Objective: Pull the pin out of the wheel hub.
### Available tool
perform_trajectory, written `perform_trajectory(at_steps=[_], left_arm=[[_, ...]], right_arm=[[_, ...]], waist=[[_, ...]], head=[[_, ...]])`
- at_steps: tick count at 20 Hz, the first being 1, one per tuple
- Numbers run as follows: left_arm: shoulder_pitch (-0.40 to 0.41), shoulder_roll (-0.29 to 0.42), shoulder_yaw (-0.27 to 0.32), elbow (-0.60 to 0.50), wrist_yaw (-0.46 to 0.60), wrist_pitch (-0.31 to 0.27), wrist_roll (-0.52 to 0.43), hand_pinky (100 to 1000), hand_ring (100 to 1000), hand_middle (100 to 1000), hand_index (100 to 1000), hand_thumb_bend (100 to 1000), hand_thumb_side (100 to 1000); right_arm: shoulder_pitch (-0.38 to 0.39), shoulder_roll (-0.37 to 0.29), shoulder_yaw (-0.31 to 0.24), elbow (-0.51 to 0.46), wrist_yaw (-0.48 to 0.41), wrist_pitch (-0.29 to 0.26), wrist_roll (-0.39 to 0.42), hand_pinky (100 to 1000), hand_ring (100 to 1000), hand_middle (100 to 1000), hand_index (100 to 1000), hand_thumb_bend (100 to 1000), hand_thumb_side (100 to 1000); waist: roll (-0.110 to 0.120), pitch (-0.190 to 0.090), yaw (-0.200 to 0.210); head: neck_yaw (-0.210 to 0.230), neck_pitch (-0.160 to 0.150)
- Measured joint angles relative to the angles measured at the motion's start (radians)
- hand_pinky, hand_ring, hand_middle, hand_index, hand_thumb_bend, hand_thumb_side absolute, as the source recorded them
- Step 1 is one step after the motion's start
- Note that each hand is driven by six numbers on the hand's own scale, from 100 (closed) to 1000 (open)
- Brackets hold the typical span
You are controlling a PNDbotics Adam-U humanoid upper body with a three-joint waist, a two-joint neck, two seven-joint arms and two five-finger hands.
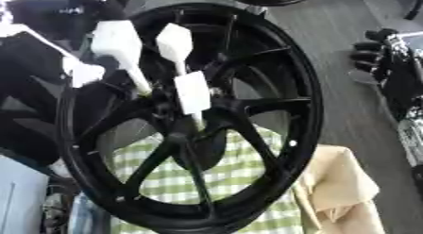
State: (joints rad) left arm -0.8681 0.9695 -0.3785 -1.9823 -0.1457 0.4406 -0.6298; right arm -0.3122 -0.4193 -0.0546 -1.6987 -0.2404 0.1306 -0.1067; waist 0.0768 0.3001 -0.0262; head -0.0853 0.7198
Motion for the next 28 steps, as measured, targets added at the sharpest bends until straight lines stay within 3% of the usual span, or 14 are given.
perform_trajectory(at_steps=[5, 11, 14, 15, 16, 17, 18, 19, 21, 24, 26, 28], left_arm=[[0.174, 0.068, 0.155, -0.008, 0.039, -0.028, 0.130, 583, 371, 412, 412, 100, 100], [0.433, 0.087, 0.375, 0.046, 0.049, 0.021, 0.362, 604, 386, 427, 433, 100, 104], [0.512, 0.084, 0.426, 0.117, 0.050, 0.030, 0.425, 670, 488, 526, 565, 100, 100], [0.531, 0.079, 0.434, 0.140, 0.051, 0.028, 0.432, 718, 565, 604, 668, 106, 100], [0.547, 0.071, 0.438, 0.162, 0.051, 0.025, 0.432, 787, 685, 733, 787, 166, 313], [0.560, 0.063, 0.440, 0.182, 0.051, 0.019, 0.426, 816, 724, 771, 816, 219, 463], [0.568, 0.054, 0.443, 0.200, 0.050, 0.010, 0.417, 863, 775, 828, 860, 327, 671], [0.573, 0.046, 0.444, 0.218, 0.047, -0.001, 0.405, 888, 801, 854, 884, 390, 746], [0.578, 0.035, 0.452, 0.245, 0.037, -0.021, 0.385, 882, 796, 848, 884, 440, 787], [0.577, 0.024, 0.463, 0.263, 0.026, -0.044, 0.369, 874, 787, 841, 882, 436, 808], [0.573, 0.019, 0.465, 0.263, 0.024, -0.052, 0.370, 861, 773, 827, 874, 390, 833], [0.557, 0.009, 0.468, 0.254, 0.029, -0.052, 0.387, 815, 717, 778, 840, 219, 752]], right_arm=[[0.000, 0.000, -0.003, 0.000, 0.000, -0.003, -0.004, 850, 770, 720, 858, 100, 855], [0.002, -0.005, -0.016, 0.000, 0.000, -0.005, -0.015, 850, 770, 719, 859, 100, 853], [0.006, -0.009, -0.019, 0.000, 0.000, -0.006, -0.019, 850, 770, 719, 859, 100, 853], [0.006, -0.009, -0.020, 0.000, 0.000, -0.006, -0.020, 850, 769, 719, 859, 100, 853], [0.007, -0.010, -0.020, 0.000, 0.000, -0.006, -0.020, 850, 769, 719, 859, 100, 854], [0.009, -0.011, -0.021, 0.000, 0.000, -0.006, -0.021, 850, 769, 719, 859, 100, 854], [0.011, -0.011, -0.021, 0.000, 0.000, -0.007, -0.021, 850, 769, 719, 859, 100, 854], [0.011, -0.011, -0.022, 0.000, 0.000, -0.007, -0.022, 850, 769, 719, 859, 100, 854], [0.013, -0.011, -0.022, 0.000, 0.000, -0.006, -0.022, 851, 769, 719, 859, 100, 854], [0.013, -0.011, -0.022, 0.000, 0.000, -0.006, -0.022, 851, 769, 719, 859, 100, 854], [0.013, -0.011, -0.024, 0.000, 0.000, -0.006, -0.022, 851, 769, 719, 859, 100, 853], [0.013, -0.011, -0.024, 0.000, 0.000, -0.006, -0.022, 851, 768, 719, 859, 100, 854]], waist=[[0.000, 0.006, 0.009], [0.000, 0.008, 0.030], [0.000, 0.008, 0.035], [0.000, 0.008, 0.035], [-0.001, 0.008, 0.035], [-0.002, 0.008, 0.036], [-0.003, 0.008, 0.036], [-0.005, 0.008, 0.036], [-0.006, 0.008, 0.039], [-0.005, 0.008, 0.039], [-0.005, 0.008, 0.037], [-0.005, 0.008, 0.034]], head=[[-0.007, 0.000], [-0.024, -0.001], [-0.030, -0.001], [-0.031, -0.002], [-0.031, -0.002], [-0.032, -0.003], [-0.032, -0.004], [-0.032, -0.005], [-0.032, -0.006], [-0.032, -0.006], [-0.032, -0.006], [-0.032, -0.006]])
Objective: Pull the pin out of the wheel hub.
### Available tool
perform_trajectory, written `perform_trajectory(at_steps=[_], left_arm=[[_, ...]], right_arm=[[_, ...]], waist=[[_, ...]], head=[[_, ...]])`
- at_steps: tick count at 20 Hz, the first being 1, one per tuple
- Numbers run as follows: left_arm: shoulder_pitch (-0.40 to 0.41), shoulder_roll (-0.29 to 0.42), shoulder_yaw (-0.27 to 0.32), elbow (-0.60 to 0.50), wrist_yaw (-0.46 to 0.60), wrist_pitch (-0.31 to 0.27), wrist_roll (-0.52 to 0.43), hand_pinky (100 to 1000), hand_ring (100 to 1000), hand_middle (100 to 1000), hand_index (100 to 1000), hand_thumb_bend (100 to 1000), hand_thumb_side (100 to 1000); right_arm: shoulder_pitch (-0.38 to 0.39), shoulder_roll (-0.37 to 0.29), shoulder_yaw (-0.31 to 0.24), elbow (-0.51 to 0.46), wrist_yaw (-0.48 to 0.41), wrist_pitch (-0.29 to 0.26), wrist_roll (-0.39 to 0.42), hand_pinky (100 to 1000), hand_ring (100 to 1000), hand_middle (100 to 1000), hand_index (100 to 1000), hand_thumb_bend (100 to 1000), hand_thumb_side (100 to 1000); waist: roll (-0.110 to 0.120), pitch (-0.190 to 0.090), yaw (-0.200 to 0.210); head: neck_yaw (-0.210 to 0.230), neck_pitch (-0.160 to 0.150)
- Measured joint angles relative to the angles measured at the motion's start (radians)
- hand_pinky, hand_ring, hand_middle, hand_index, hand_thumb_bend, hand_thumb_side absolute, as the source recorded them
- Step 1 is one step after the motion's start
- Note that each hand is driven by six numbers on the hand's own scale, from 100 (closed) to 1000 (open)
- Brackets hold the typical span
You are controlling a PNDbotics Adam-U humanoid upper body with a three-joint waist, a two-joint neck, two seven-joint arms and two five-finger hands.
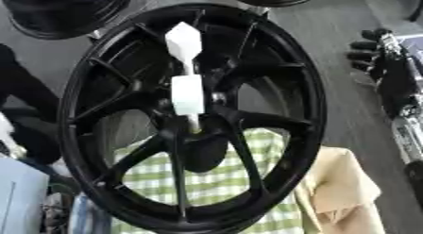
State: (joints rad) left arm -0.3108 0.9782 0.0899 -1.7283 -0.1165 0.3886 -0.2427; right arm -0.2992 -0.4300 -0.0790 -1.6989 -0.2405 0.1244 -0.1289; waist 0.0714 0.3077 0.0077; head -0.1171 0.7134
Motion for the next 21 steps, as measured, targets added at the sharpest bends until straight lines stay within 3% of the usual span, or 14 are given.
perform_trajectory(at_steps=[3, 6, 11, 16, 21], left_arm=[[-0.043, -0.042, 0.006, -0.039, 0.068, 0.006, 0.112, 767, 646, 720, 777, 107, 700], [-0.101, -0.125, 0.003, -0.091, 0.187, 0.000, 0.280, 744, 615, 687, 748, 100, 713], [-0.168, -0.332, -0.024, -0.140, 0.344, -0.035, 0.506, 740, 626, 678, 739, 100, 800], [-0.169, -0.496, -0.045, -0.124, 0.395, -0.061, 0.570, 745, 644, 696, 747, 148, 865], [-0.151, -0.584, -0.044, -0.076, 0.405, -0.099, 0.596, 743, 638, 689, 748, 145, 883]], right_arm=[[0.000, 0.000, 0.000, 0.000, 0.000, 0.000, 0.000, 851, 768, 719, 859, 100, 853], [-0.001, 0.000, 0.000, 0.000, -0.001, 0.001, 0.000, 851, 768, 718, 859, 100, 852], [-0.007, 0.003, 0.001, 0.000, -0.002, 0.002, 0.002, 851, 767, 718, 860, 100, 851], [-0.018, 0.008, 0.003, -0.001, -0.010, 0.002, 0.002, 851, 767, 718, 860, 100, 847], [-0.022, 0.013, 0.003, -0.001, -0.016, 0.000, 0.000, 851, 767, 717, 860, 100, 846]], waist=[[-0.001, 0.000, -0.001], [-0.003, 0.000, -0.006], [-0.015, 0.000, -0.009], [-0.026, 0.004, -0.019], [-0.030, 0.009, -0.019]], head=[[0.001, 0.000], [0.005, 0.001], [0.015, 0.001], [0.031, 0.001], [0.031, -0.002]])
